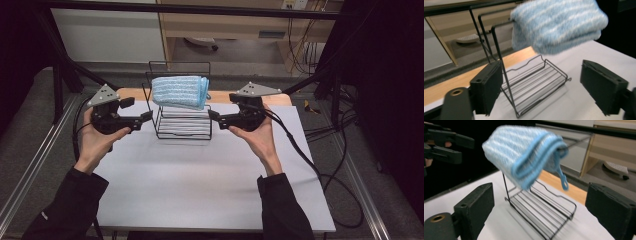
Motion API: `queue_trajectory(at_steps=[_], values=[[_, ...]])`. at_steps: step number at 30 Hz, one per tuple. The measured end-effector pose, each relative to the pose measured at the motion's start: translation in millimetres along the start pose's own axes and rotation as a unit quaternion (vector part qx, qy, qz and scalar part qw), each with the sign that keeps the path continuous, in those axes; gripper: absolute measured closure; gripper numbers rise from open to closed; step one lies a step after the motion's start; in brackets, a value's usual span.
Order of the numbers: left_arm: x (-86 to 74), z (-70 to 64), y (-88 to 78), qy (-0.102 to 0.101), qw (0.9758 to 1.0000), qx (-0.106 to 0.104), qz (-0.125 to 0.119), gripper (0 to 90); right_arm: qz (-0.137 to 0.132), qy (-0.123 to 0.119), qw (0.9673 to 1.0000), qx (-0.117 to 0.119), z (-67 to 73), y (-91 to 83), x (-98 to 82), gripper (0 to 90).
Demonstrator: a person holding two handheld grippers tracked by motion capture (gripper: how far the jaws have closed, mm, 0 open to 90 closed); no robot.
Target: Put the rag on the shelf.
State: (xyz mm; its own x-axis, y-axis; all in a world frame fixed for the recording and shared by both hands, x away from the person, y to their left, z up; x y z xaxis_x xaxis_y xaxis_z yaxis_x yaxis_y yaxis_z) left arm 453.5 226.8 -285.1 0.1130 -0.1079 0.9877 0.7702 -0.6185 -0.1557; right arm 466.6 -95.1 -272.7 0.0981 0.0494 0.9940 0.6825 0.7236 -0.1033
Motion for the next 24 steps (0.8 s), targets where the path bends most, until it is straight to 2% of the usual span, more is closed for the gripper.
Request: queue_trajectory(at_steps=[8, 13, 15, 24], values=[[-31.8, 0.0, -10.9, -0.015, 0.9997, -0.001, 0.017, 8.5, 0.021, 0.008, 0.9996, -0.017, -13.6, -33.3, -25.9, 2.6], [-52.4, -4.6, -18.4, -0.025, 0.9993, -0.009, 0.026, 6.3, 0.026, 0.024, 0.9990, -0.027, -20.8, -55.4, -43.2, 0.6], [-61.8, -6.2, -21.1, -0.030, 0.9991, -0.010, 0.027, 6.2, 0.032, 0.016, 0.9990, -0.026, -22.9, -64.0, -51.8, 0.6], [-112.7, -8.8, -28.4, -0.031, 0.9979, -0.012, 0.056, 6.9, 0.054, 0.041, 0.9973, -0.027, -30.2, -94.0, -104.3, 0.6]])
Point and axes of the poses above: each handheld gripper's, and its own axes: y roughly forward along the jaws, x roughly out of its top, z roughly to its left, the point moved 4 cm from there along y, roughly forward along the jaws, and after that the axes turned 13 degrees about -z, right-handed, at the moved point
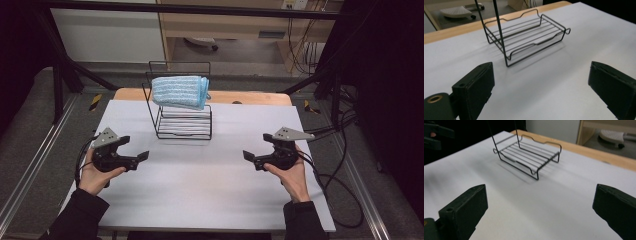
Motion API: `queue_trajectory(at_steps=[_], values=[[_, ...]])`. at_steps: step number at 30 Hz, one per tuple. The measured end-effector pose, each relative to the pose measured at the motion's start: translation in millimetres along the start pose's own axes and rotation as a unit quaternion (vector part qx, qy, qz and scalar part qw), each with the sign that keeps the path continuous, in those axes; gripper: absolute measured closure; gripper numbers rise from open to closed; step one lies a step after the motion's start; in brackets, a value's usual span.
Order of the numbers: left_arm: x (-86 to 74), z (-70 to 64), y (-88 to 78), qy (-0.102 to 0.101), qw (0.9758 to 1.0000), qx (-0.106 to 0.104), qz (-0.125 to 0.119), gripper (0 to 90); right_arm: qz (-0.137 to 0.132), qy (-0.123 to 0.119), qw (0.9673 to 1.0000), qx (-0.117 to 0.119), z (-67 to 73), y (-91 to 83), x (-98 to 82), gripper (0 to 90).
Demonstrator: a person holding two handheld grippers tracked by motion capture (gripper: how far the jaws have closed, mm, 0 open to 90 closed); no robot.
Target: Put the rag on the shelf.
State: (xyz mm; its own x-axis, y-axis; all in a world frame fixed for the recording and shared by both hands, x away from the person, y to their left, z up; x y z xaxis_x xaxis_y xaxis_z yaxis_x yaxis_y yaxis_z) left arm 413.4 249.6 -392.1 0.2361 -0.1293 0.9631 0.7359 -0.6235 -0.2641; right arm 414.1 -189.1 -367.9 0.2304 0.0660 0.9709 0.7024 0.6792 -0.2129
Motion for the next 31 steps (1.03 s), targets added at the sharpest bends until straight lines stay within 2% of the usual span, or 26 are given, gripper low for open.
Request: queue_trajectory(at_steps=[5, 9, 14, 20, 24, 26, 31], values=[[-22.1, 0.8, -0.1, -0.005, 0.9999, 0.000, 0.012, 7.9, 0.017, 0.003, 0.9998, -0.005, -8.3, -9.5, -28.3, 0.6], [-40.0, 0.8, -0.8, -0.010, 0.9996, 0.000, 0.024, 8.3, 0.033, 0.016, 0.9993, -0.013, -16.0, -17.2, -50.3, 0.6], [-53.5, 2.3, -2.0, -0.003, 0.9993, 0.004, 0.038, 8.3, 0.045, 0.029, 0.9984, -0.019, -24.3, -26.6, -73.8, 0.6], [-67.7, -1.2, 0.5, 0.002, 0.9988, -0.005, 0.049, 8.3, 0.061, 0.035, 0.9972, -0.025, -33.3, -37.9, -97.8, 0.6], [-75.5, -2.3, -0.2, 0.012, 0.9982, -0.008, 0.058, 8.3, 0.069, 0.035, 0.9966, -0.026, -34.1, -42.2, -104.7, 0.6], [-77.8, -2.2, -0.8, 0.011, 0.9982, -0.009, 0.059, 8.3, 0.064, 0.039, 0.9969, -0.027, -34.9, -44.0, -105.2, 0.7], [-80.4, -1.4, -2.5, 0.006, 0.9983, -0.008, 0.058, 8.3, 0.071, 0.033, 0.9966, -0.026, -33.7, -42.9, -107.7, 0.6]])
Point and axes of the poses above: each handheld gripper's, and its own axes: y roughly forward along the jaws, x roughly out of its top, z roughly to its left, the point moved 4 cm from there along y, roughly forward along the jaws, and after that the axes turned 13 degrees about -z, right-handed, at the moved point
